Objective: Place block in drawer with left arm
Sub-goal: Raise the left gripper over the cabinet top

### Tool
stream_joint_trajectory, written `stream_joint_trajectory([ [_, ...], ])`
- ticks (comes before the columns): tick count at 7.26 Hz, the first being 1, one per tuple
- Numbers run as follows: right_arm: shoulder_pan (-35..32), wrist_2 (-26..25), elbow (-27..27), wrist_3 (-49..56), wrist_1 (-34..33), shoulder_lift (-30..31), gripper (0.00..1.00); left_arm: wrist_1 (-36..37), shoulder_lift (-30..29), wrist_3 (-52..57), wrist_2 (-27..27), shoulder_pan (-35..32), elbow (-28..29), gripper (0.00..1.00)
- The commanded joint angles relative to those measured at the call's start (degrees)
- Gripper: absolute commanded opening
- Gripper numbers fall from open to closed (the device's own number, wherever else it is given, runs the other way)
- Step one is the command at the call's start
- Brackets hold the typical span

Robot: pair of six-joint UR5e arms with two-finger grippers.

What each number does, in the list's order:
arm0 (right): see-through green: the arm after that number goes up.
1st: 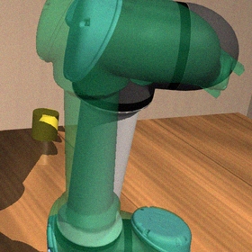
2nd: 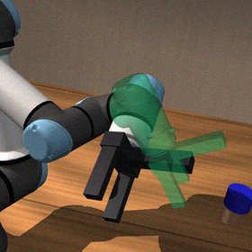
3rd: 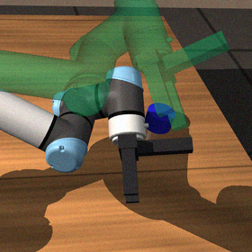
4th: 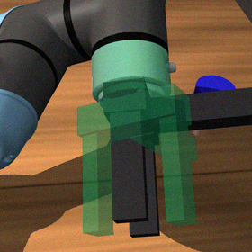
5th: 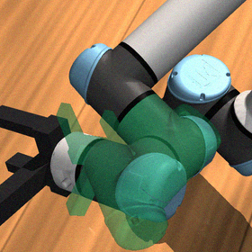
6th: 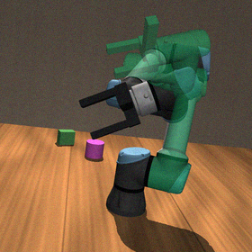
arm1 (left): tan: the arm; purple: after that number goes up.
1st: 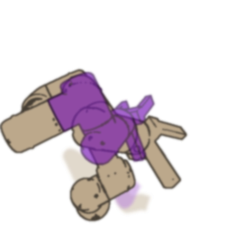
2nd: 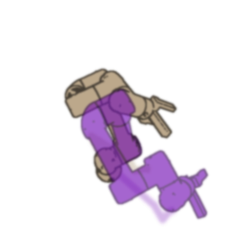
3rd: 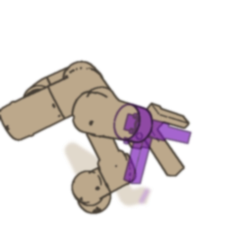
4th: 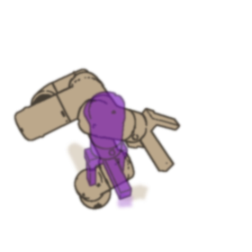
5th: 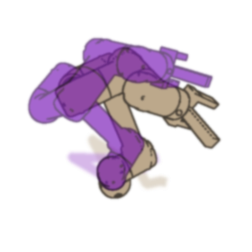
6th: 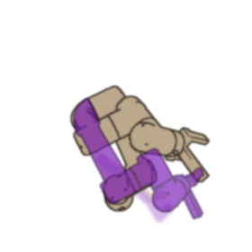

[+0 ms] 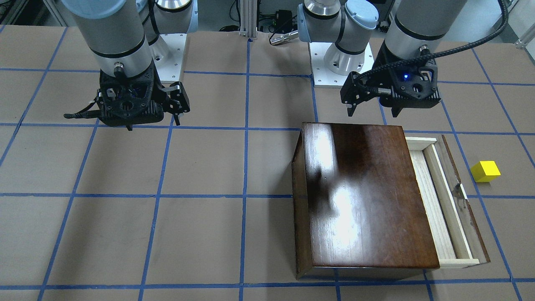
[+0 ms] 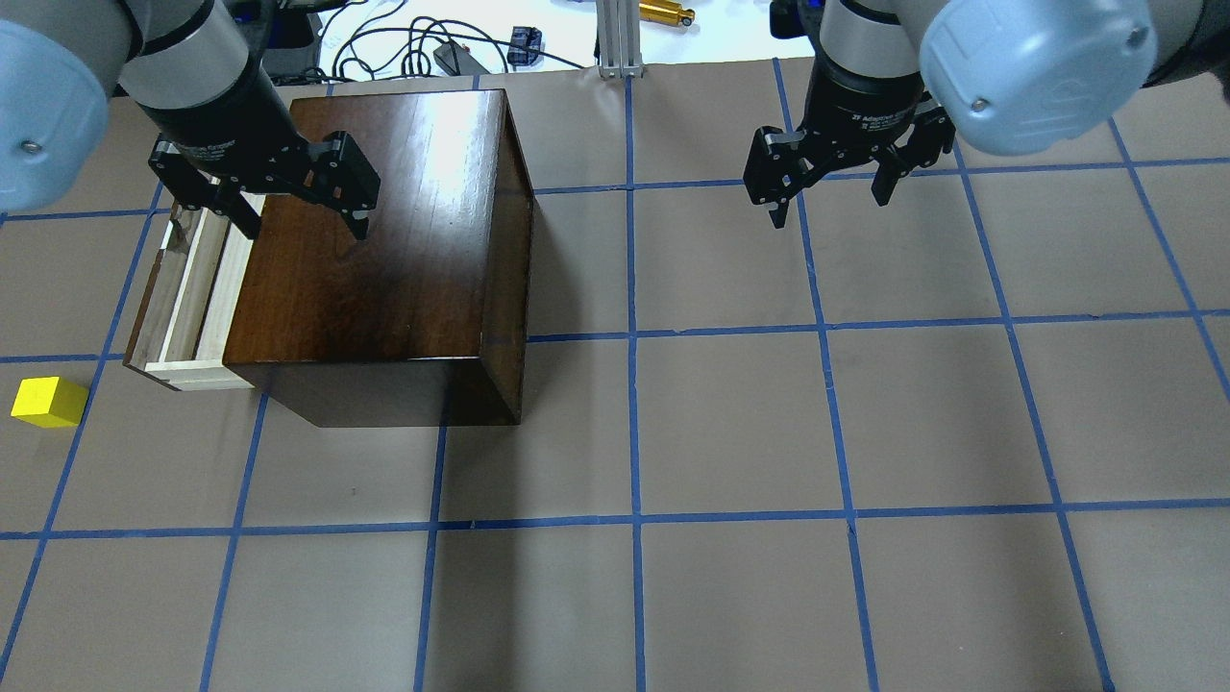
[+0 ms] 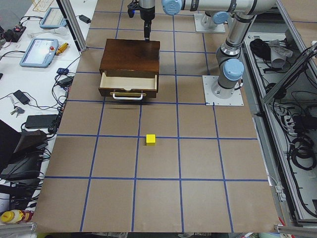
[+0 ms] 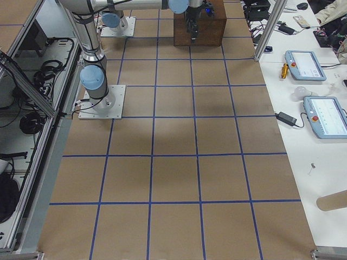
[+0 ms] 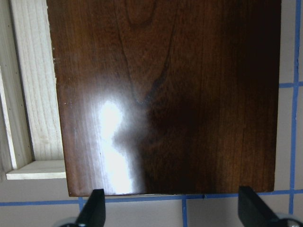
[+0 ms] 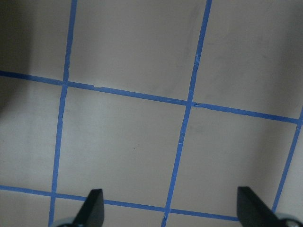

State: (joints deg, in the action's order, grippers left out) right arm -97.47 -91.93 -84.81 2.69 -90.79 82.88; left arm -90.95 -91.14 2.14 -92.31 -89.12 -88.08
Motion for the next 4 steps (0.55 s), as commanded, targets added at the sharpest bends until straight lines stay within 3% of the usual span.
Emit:
stream_joint_trajectory([
  [1,0.0,0.0,0.0,0.0,0.0,0.0,1.00,0.5,-0.2,-0.6,0.0,0.0,0.0,1.00],
  [4,0.0,0.0,0.0,0.0,0.0,0.0,1.00,0.7,-0.7,1.2,2.0,1.1,0.4,1.00],
])
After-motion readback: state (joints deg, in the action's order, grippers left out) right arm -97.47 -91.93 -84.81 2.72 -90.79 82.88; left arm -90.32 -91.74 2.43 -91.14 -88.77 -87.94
